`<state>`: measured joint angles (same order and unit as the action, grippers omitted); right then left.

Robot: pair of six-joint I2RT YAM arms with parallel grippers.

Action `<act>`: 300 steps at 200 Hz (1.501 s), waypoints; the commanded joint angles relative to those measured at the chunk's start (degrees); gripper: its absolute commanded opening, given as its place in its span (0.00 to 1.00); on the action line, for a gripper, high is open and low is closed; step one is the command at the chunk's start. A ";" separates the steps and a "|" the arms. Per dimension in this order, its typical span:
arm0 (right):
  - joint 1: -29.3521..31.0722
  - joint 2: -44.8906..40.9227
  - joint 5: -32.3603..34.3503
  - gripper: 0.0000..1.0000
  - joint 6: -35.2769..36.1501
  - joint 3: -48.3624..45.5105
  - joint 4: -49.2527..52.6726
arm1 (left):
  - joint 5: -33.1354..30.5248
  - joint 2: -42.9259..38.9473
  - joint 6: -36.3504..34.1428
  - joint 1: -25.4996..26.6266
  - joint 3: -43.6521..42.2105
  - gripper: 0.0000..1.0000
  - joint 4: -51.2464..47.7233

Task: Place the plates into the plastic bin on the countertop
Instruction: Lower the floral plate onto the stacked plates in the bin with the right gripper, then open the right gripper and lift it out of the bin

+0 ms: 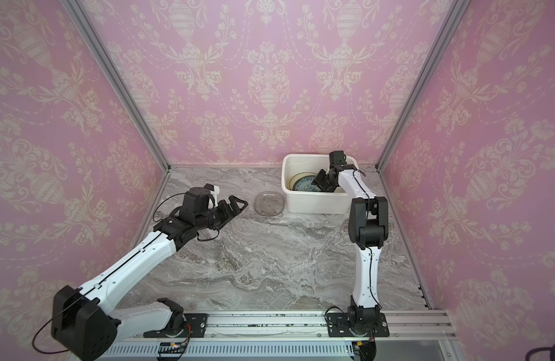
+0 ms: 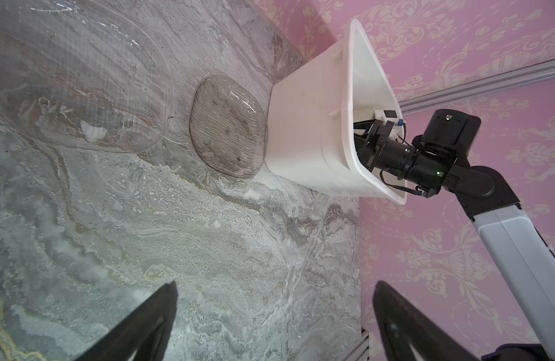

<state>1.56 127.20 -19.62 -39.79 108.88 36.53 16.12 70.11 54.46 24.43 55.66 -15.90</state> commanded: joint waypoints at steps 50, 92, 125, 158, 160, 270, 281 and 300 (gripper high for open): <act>1.57 5.47 9.49 0.59 9.16 12.19 15.69 | 1.10 2.71 1.54 -0.96 -0.90 0.99 2.05; 3.10 7.05 13.95 0.65 11.11 16.10 19.46 | 1.36 2.83 1.76 -1.13 -1.17 0.99 2.27; 3.41 7.66 16.56 0.71 11.45 17.89 21.50 | 1.29 2.32 1.66 -1.40 -1.52 0.99 2.13; 3.47 7.96 20.75 0.83 12.63 21.92 25.66 | 0.41 1.46 -0.15 -1.49 -1.34 0.99 1.06; 3.45 7.87 20.82 0.84 12.68 21.93 25.66 | 0.30 1.40 -0.21 -1.49 -1.28 0.99 0.99; 9.93 -13.48 27.37 1.00 14.91 16.55 20.40 | -4.27 -6.35 -7.05 -4.48 2.08 0.99 -6.98; 11.89 -16.93 30.96 1.00 16.62 15.11 19.84 | -4.76 -7.81 -8.03 -5.33 2.97 0.99 -9.26; 16.09 -23.87 37.87 1.00 21.61 10.53 17.33 | -6.10 -10.96 -9.41 -6.70 3.84 0.99 -12.80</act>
<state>13.52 111.07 8.43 -24.75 124.01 56.18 13.30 63.18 49.36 19.38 56.80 -22.11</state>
